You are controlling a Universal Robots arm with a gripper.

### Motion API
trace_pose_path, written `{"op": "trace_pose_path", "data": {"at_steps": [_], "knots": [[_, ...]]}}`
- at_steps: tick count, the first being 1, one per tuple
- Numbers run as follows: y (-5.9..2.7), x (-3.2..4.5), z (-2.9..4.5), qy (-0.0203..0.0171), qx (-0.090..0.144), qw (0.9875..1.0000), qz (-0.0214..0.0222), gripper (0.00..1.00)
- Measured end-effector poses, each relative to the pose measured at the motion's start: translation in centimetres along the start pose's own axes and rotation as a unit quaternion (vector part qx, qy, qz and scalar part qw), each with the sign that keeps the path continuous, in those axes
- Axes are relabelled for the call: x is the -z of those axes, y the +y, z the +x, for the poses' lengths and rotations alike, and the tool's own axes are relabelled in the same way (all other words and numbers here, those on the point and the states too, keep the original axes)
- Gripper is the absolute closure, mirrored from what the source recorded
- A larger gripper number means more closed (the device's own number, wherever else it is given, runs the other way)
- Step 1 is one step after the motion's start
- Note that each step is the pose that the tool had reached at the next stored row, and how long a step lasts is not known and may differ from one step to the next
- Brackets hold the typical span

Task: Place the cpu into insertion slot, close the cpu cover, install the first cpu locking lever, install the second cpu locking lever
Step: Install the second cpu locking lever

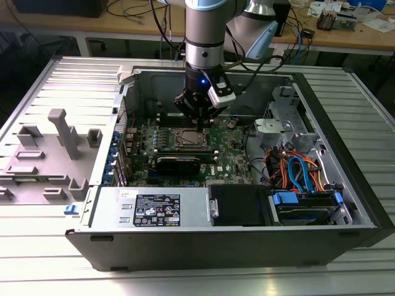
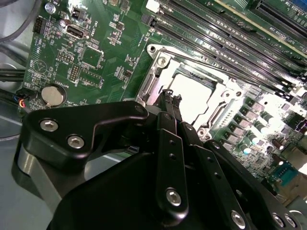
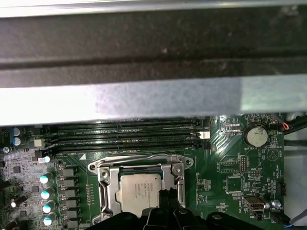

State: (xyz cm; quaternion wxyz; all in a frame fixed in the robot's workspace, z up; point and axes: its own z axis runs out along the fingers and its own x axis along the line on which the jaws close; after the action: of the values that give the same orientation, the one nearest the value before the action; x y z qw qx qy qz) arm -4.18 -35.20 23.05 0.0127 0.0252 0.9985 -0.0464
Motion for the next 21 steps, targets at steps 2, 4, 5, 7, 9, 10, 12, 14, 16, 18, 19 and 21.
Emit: {"op": "trace_pose_path", "data": {"at_steps": [2,4,5,7,9,10,12,14,16,18,19,21], "knots": [[-0.05,0.63,-0.02,0.0,0.0,1.0,-0.0001,0.89],[-0.12,1.22,-0.04,0.0,0.0,1.0,0.0,0.89],[-0.21,1.21,-0.05,-0.0002,0.002,1.0,-0.0005,0.89],[-0.41,1.18,-0.02,0.0,0.011,0.9999,-0.0007,0.89],[-0.78,1.13,0.0,0.0001,0.015,0.9999,-0.0007,0.89],[-0.98,1.11,0.0,0.0001,0.016,0.9999,-0.0007,0.89],[-1.58,1.03,0.02,0.0,0.017,0.9999,-0.0008,0.89],[-2.27,0.96,0.01,-0.0001,0.017,0.9999,-0.0009,0.89],[-2.35,0.95,0.01,-0.0001,0.017,0.9999,-0.0008,0.89],[-2.36,0.96,0.01,-0.0001,0.017,0.9999,-0.0008,0.89],[-2.36,0.95,0.01,-0.0001,0.017,0.9999,-0.0008,0.89],[-2.36,0.95,0.01,-0.0001,0.017,0.9999,-0.0008,0.89]]}}
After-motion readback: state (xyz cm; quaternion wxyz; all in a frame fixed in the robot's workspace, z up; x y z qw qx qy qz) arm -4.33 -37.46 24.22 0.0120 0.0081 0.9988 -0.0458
